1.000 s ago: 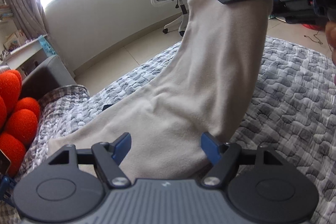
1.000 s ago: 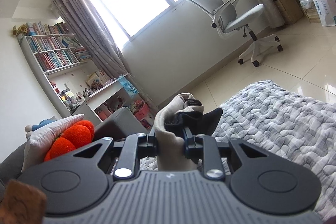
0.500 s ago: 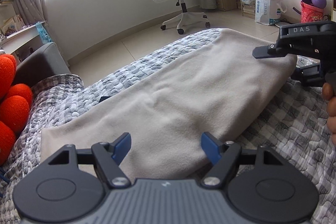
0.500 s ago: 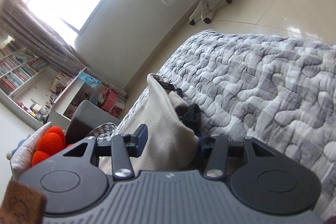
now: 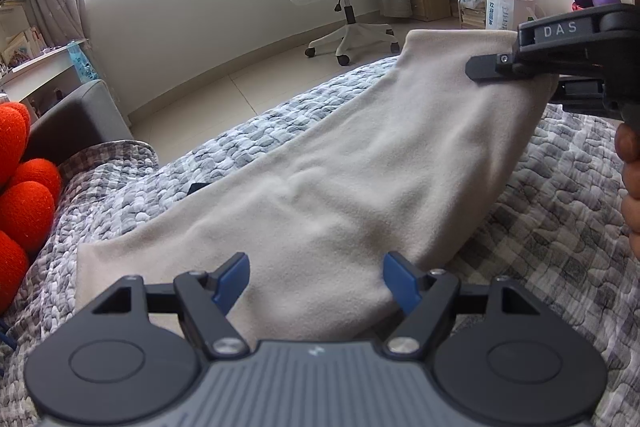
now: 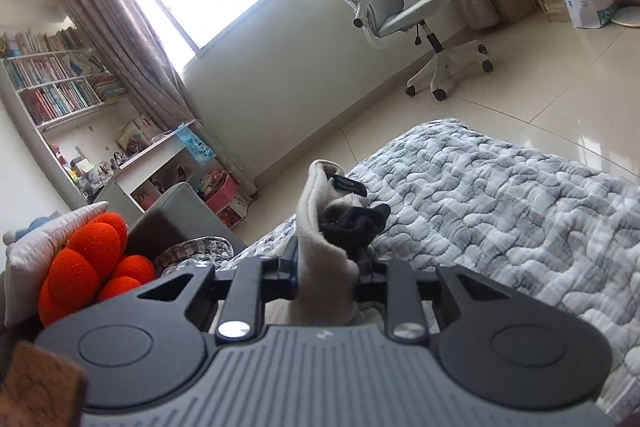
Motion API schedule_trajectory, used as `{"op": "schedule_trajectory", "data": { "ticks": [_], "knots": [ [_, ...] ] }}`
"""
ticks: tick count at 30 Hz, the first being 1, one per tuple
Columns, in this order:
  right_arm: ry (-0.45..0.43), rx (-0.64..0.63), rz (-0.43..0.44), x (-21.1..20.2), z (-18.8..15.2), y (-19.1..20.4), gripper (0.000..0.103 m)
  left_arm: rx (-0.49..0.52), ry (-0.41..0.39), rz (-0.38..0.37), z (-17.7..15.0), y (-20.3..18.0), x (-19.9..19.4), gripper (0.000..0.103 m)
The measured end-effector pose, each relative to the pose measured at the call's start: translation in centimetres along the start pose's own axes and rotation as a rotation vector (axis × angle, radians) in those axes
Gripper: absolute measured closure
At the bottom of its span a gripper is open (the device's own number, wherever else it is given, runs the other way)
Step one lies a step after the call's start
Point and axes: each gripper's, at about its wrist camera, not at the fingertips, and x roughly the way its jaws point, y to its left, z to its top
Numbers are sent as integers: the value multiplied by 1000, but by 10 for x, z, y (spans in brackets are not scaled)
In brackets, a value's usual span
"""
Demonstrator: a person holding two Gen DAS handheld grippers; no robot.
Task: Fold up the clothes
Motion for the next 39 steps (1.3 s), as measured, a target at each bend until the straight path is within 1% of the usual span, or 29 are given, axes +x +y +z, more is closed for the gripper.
{"op": "schedule_trajectory", "data": {
  "ticks": [2, 6, 8, 12, 16, 19, 21, 22, 23, 24, 25, 27, 29, 30, 34, 35, 39],
  "knots": [
    [6, 23, 1, 2, 2, -2, 77, -7, 1, -7, 0, 1, -1, 28],
    [-18, -42, 24, -2, 5, 11, 77, -48, -1, -48, -2, 8, -6, 28],
    [-20, -53, 24, -1, 6, 14, 77, -28, 3, -52, -4, 6, -8, 28],
    [-13, -25, 19, 2, 6, 9, 77, 31, 4, -79, -9, -3, -11, 28],
    [-21, -35, 29, 1, 6, 15, 77, 58, 33, -55, -11, -5, -2, 27],
    [-24, -52, 37, -1, 8, 19, 77, -20, -11, -107, -6, 10, -15, 27],
    [-23, -50, 38, -1, 8, 19, 77, -110, -73, -149, -4, 28, -28, 26],
    [-23, -45, 39, -1, 8, 18, 77, -154, -85, -152, -4, 35, -29, 24],
    [-24, -41, 41, -1, 7, 17, 77, -191, -70, -140, -3, 39, -24, 24],
    [-25, -36, 43, -1, 6, 17, 77, -199, -43, -124, -3, 38, -18, 24],
    [-25, -36, 48, -2, 6, 18, 77, -180, -20, -111, -2, 32, -11, 26],
    [-26, -47, 60, -3, 6, 24, 77, -138, 26, -87, -2, 21, 2, 26],
    [-31, -79, 79, -6, 7, 34, 77, -70, 36, -61, -3, 9, 8, 25],
    [-35, -96, 85, -7, 8, 38, 77, -53, 36, -50, -4, 7, 9, 25],
    [-50, -170, 97, -11, 9, 57, 77, -134, 24, -83, -2, 28, -1, 25],
    [-54, -195, 98, -11, 9, 63, 77, -172, 15, -87, -3, 37, -4, 25],
    [-80, -352, 97, -14, 0, 92, 77, -407, -25, -101, -15, 87, -15, 25]
  ]
}}
